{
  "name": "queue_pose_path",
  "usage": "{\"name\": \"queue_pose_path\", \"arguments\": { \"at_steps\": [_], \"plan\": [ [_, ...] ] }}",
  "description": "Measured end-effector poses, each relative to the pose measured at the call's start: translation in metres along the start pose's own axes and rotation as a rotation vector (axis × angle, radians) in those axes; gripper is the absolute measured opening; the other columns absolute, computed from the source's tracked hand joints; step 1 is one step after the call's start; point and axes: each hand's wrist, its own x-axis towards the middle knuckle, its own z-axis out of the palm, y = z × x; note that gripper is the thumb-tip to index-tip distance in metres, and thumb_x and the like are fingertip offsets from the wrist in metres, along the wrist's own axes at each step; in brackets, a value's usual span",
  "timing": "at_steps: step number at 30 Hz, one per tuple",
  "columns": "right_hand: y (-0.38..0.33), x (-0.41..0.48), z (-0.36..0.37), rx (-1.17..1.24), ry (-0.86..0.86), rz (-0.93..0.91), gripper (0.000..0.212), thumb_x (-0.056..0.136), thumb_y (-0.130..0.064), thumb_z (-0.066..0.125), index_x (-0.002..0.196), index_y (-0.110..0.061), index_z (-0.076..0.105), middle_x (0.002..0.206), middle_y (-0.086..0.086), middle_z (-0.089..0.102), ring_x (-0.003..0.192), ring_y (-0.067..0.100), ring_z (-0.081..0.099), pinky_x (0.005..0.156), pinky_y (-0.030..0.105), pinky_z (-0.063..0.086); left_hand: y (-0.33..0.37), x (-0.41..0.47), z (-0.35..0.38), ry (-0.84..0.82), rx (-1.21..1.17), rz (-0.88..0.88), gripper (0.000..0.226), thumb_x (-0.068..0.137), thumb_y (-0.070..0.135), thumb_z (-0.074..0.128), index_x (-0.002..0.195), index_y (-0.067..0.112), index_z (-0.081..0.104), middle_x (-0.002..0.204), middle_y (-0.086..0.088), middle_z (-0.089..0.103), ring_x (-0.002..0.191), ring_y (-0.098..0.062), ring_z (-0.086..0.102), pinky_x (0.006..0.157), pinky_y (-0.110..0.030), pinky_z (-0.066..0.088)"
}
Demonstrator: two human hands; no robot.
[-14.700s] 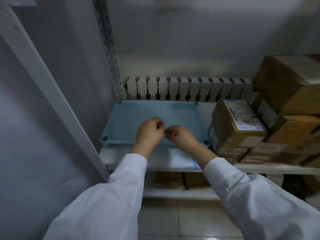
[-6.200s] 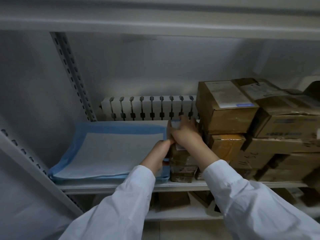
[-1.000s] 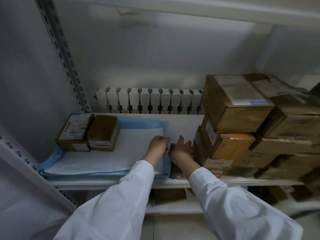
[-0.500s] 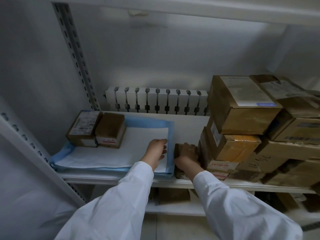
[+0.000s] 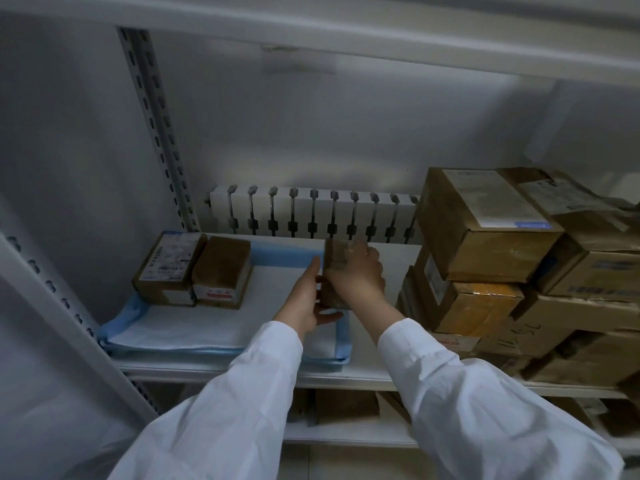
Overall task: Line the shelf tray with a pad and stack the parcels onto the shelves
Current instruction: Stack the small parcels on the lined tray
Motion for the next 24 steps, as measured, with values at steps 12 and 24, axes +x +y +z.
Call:
{"name": "queue_pose_path", "arguments": {
  "at_steps": [12, 24],
  "plan": [
    [-0.069, -0.023, 0.057, 0.646, -0.551, 0.358, 0.052, 0.097, -0.046, 0.037, 0.137, -0.013, 0.040, 0.130, 0.012, 0.048, 0.113, 0.028, 0.047, 0.096, 0.038, 0.039, 0.056, 0.007, -0.106, 0.324, -0.256, 0.376, 0.043, 0.094, 0.027, 0.054, 0.134, 0.015, 0.047, 0.123, -0.009, 0.060, 0.108, -0.028, 0.057, 0.083, -0.037, 0.051],
    [-0.096, -0.023, 0.141, 0.539, -0.705, 0.402, 0.058, 0.090, -0.041, 0.058, 0.135, -0.008, 0.043, 0.137, 0.011, 0.046, 0.124, 0.035, 0.046, 0.094, 0.040, 0.048, 0.103, -0.005, -0.207, 0.450, -0.178, 0.385, 0.041, 0.093, 0.027, 0.055, 0.129, 0.007, 0.053, 0.122, -0.011, 0.062, 0.100, -0.028, 0.061, 0.077, -0.035, 0.053]
  ]
}}
